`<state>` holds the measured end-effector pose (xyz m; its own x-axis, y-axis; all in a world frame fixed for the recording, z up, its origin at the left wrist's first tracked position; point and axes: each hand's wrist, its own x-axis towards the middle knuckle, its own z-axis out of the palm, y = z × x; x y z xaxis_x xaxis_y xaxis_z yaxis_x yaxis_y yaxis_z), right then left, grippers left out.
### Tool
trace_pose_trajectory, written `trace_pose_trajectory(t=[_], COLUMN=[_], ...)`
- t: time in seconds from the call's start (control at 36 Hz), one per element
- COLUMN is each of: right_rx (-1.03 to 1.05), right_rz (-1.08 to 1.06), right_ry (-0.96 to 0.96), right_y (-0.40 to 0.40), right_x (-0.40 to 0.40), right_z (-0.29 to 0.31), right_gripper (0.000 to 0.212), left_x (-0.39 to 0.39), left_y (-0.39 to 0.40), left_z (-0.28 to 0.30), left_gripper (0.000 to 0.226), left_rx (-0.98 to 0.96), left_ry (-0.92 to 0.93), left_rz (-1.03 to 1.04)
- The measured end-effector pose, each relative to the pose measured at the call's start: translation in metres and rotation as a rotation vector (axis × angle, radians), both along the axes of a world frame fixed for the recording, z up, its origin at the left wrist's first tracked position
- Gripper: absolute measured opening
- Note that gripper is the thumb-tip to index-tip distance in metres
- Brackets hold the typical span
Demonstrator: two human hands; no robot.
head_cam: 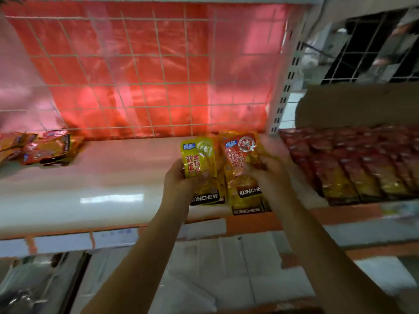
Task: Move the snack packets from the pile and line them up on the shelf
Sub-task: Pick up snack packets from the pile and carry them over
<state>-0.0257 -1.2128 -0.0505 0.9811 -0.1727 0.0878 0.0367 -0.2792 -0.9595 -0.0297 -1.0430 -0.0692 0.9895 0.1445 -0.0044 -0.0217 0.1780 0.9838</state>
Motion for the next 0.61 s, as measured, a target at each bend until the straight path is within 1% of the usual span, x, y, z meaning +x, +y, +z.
trace_pose_trajectory(t=[0.11,0.22,0.31,0.42,0.53,0.61], right_rx=[0.019,-0.044,-0.083,-0.11,-0.099,-0.126], right_rz=[-0.042,-0.086,-0.138,-0.18,-0.164,-0.138], right_ry=[-0.023,-0.015,-0.004,0.03,0.067,0.056], right_y=[-0.063,-0.111,-0.139,-0.163,-0.173,-0.171], right_x=[-0.008,-0.008,-0.007,-0.007,-0.002,0.008], right_z=[0.002,0.002,0.001,-0.003,-0.008,-0.012], right_gripper=[0.016,0.006,0.01,0.022,0.01,0.012], left_x=[-0.002,-0.006,-0.007,-0.007,-0.005,-0.002], left_y=[-0.057,-0.099,-0.119,-0.135,-0.143,-0.145], left_z=[0.007,0.007,0.007,0.008,0.008,0.007], left_gripper=[0.037,0.032,0.032,0.03,0.029,0.028], left_rx=[-0.002,0.061,0.058,0.083,0.091,0.093], left_ry=[-0.035,-0.077,-0.071,-0.068,-0.065,-0.054], left_rz=[-0.014,-0.047,-0.039,-0.056,-0.077,-0.059])
